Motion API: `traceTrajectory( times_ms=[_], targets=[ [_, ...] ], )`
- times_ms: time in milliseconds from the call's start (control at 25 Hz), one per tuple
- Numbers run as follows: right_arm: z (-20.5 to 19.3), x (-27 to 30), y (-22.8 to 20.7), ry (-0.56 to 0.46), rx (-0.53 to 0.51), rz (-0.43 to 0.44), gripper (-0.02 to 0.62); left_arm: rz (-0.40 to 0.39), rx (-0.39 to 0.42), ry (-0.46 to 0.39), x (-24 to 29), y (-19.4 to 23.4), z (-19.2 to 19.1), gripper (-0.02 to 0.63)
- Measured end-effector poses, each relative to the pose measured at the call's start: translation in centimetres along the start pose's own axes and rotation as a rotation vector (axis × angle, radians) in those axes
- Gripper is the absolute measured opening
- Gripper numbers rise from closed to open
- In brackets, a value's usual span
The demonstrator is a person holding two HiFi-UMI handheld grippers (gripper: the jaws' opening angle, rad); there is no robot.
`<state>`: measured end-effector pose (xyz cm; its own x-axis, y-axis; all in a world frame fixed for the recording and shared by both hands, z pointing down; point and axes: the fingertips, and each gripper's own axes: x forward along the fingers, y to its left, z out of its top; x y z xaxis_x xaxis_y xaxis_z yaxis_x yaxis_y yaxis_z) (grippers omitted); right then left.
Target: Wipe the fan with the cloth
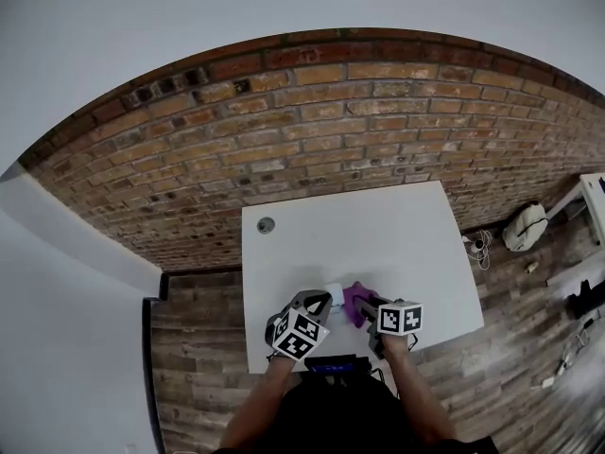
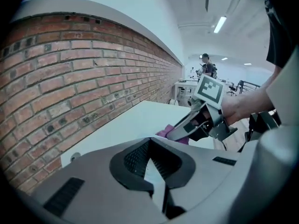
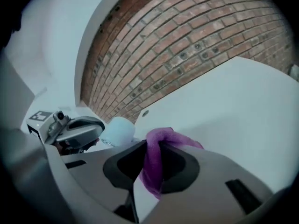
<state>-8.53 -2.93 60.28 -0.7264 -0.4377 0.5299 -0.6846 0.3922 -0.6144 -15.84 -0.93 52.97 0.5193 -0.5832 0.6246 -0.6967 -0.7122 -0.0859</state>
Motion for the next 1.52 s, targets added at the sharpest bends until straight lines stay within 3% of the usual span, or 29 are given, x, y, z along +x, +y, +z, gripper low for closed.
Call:
traceTrajectory(
  times_ms=[80, 200, 320, 400, 560, 640, 840, 960, 1040, 1200, 1320, 1520],
  targets=[
    [1.9, -1.4, 1.2, -0.09, 0.039, 0.015, 0.063, -0.018, 0.043, 0.014, 0.1, -0.1, 0.1, 0.006],
    [6.3, -2.7, 6.7, -0.225, 0.006, 0.148, 0.063, -0.044, 0.067, 0.023, 0.2, 0.1, 0.1, 0.006],
    [7.1, -1.4, 10.9, -0.189, -0.096, 0.225, 0.063, -0.06, 0.049, 0.021, 0.2, -0.1, -0.1, 0.006],
    [5.8, 0.1, 10.4, -0.142, -0.114, 0.206, 0.063, -0.066, 0.047, 0.024, 0.2, -0.4, -0.1, 0.006],
    [4.7, 0.2, 8.1, -0.211, -0.016, 0.255, 0.063, -0.058, 0.057, 0.055, 0.1, -0.4, -0.3, 0.006],
    [4.1, -0.1, 5.9, -0.214, 0.001, 0.236, 0.063, -0.048, 0.052, 0.075, 0.3, -0.5, -0.3, 0.006],
    [-1.0, 1.3, -0.7, -0.044, 0.11, 0.136, 0.063, -0.008, 0.041, 0.141, 0.6, -0.5, -0.2, 0.006],
    [0.0, 0.3, -0.5, -0.088, 0.191, 0.209, 0.063, 0.08, 0.041, 0.163, 0.0, 0.7, 0.2, 0.006],
    [2.5, -1.3, 1.5, -0.159, 0.206, 0.321, 0.063, 0.103, 0.051, 0.205, -0.1, 0.7, 0.3, 0.006],
    [5.8, -2.6, 7.2, -0.22, 0.112, 0.536, 0.063, 0.102, 0.098, 0.316, 0.6, 0.0, -0.2, 0.005],
    [4.3, -1.1, 8.6, -0.163, 0.012, 0.53, 0.063, 0.104, 0.134, 0.371, 0.6, -0.2, -0.3, 0.005],
    [3.4, 0.2, 5.5, -0.18, 0.045, 0.498, 0.063, 0.074, 0.162, 0.421, 0.6, -0.1, -0.3, 0.003]
  ],
)
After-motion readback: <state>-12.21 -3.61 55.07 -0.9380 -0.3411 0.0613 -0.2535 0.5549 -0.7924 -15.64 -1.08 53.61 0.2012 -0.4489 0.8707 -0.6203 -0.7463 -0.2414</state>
